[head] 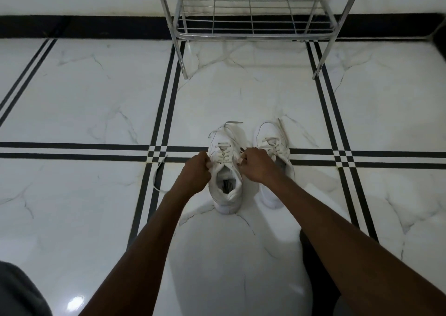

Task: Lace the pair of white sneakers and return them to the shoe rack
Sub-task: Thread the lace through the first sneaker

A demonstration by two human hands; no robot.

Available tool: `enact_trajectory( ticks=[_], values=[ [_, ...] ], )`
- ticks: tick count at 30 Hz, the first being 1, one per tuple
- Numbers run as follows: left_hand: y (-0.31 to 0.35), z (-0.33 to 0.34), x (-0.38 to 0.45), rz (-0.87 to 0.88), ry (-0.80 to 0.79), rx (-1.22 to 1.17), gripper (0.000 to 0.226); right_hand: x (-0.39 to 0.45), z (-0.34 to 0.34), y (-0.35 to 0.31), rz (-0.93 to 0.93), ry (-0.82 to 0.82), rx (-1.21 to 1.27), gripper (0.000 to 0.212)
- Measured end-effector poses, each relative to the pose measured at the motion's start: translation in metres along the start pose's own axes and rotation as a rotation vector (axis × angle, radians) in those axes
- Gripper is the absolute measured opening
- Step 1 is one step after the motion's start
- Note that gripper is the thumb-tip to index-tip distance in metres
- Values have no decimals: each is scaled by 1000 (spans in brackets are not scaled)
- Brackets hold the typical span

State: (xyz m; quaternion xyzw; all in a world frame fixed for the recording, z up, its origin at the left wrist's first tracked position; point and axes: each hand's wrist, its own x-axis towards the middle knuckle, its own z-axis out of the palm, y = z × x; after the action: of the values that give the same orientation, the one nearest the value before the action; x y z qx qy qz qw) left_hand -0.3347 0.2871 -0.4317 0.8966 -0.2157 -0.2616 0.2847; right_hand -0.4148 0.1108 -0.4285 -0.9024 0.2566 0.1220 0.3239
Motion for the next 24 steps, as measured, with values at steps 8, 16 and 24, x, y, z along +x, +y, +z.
enact_trajectory(
  ticks=[8, 16, 24],
  values=[
    [1, -28, -5, -112, -77, -671, 32, -9, -37, -12, 248, -208, 1009, 22],
    [32, -27, 6, -15, 27, -834, 36, -6, -35, -28, 73, -108, 1200, 23],
    [30, -11, 2, 119, 75, -674, 26, 0, -18, -26, -46, -75, 845, 39]
  ],
)
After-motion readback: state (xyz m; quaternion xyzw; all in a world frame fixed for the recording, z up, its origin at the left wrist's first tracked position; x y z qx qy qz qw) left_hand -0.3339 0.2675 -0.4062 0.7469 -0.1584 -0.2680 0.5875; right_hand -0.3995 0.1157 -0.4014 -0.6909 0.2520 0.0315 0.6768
